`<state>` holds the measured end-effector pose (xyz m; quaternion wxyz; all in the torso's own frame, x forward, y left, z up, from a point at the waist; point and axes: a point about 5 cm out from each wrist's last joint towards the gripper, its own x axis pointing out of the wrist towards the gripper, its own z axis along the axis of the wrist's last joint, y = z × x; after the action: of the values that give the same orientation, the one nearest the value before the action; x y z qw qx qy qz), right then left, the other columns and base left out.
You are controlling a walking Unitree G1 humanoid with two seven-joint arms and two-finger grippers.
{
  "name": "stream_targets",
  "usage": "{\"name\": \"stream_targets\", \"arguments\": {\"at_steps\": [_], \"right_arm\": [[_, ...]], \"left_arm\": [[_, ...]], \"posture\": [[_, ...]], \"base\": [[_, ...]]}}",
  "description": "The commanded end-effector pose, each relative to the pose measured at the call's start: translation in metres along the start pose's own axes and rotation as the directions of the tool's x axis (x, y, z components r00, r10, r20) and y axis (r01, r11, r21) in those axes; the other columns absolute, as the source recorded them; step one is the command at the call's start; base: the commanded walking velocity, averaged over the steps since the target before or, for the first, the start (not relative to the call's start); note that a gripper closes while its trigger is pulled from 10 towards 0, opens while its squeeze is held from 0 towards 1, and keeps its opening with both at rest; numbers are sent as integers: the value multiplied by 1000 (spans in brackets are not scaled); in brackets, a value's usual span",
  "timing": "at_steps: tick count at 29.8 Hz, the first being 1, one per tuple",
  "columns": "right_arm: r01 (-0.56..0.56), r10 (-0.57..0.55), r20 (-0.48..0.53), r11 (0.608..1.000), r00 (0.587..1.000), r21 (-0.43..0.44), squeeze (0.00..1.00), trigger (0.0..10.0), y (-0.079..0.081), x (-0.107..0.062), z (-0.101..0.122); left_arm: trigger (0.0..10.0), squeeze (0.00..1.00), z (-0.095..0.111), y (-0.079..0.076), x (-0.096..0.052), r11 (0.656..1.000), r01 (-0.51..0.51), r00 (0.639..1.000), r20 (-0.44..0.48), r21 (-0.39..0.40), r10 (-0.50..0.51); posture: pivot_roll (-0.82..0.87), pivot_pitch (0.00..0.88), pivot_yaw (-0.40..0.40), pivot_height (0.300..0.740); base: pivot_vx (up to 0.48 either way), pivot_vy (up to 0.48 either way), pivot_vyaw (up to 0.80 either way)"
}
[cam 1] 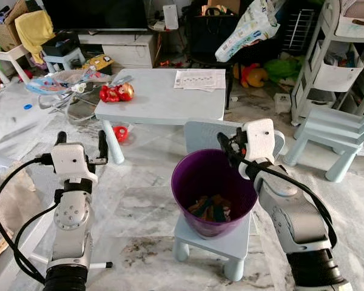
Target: Picking trash to rubbish bin
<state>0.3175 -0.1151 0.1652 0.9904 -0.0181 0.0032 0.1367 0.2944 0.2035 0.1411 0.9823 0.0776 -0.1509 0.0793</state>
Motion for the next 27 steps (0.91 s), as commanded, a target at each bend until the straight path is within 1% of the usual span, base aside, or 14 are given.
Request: {"name": "stream_targets", "arguments": {"at_steps": [1,7,11,14,16,17,19,23,27], "right_arm": [[5,-4,31,1000,1000,-12,0,10000,0,3,5],[-3,3,36,1000,999,-12,0,10000,0,5,3],[-4,4,44,1000,999,-9,0,10000,-1,7,3],[-6,7,48,1000,999,-8,0,10000,-2,8,3],[-7,7,34,1000,999,-3,0,10000,-3,9,1],[-7,7,34,1000,999,-3,0,10000,-3,9,1],[1,-1,7,999,1000,35,0,10000,-4,9,-3],[-5,5,17,999,1000,37,0,10000,-4,10,-2],[-6,5,20,999,1000,40,0,10000,-4,10,-2]], "left_arm": [[10000,0,4,-6,-3,1000,13,1000,-16,27,-12],[10000,0,5,-13,-5,1000,21,999,-42,2,-21],[10000,0,7,-15,-3,1000,9,998,-60,-5,-10],[10000,0,10,-13,1,1000,-17,997,-73,8,17],[10000,0,11,-8,6,997,-52,996,-68,58,56],[10000,0,11,-8,6,997,-52,996,-68,58,56],[10000,0,9,-4,7,994,-82,992,-94,76,89],[10000,0,9,0,9,990,-111,986,-117,88,121],[10000,0,10,-1,9,989,-113,985,-117,93,124]], "posture": [[-11,21,39,740],[-13,16,36,740],[-16,12,34,740],[-16,11,32,740],[-16,11,32,740],[-16,11,32,740],[-15,9,33,740],[-15,11,37,740],[-14,14,39,740]], "base": [[0,0,750],[0,0,792],[0,0,800],[0,0,800],[0,0,800],[0,0,800],[0,0,800],[0,0,800],[0,0,800]]}}
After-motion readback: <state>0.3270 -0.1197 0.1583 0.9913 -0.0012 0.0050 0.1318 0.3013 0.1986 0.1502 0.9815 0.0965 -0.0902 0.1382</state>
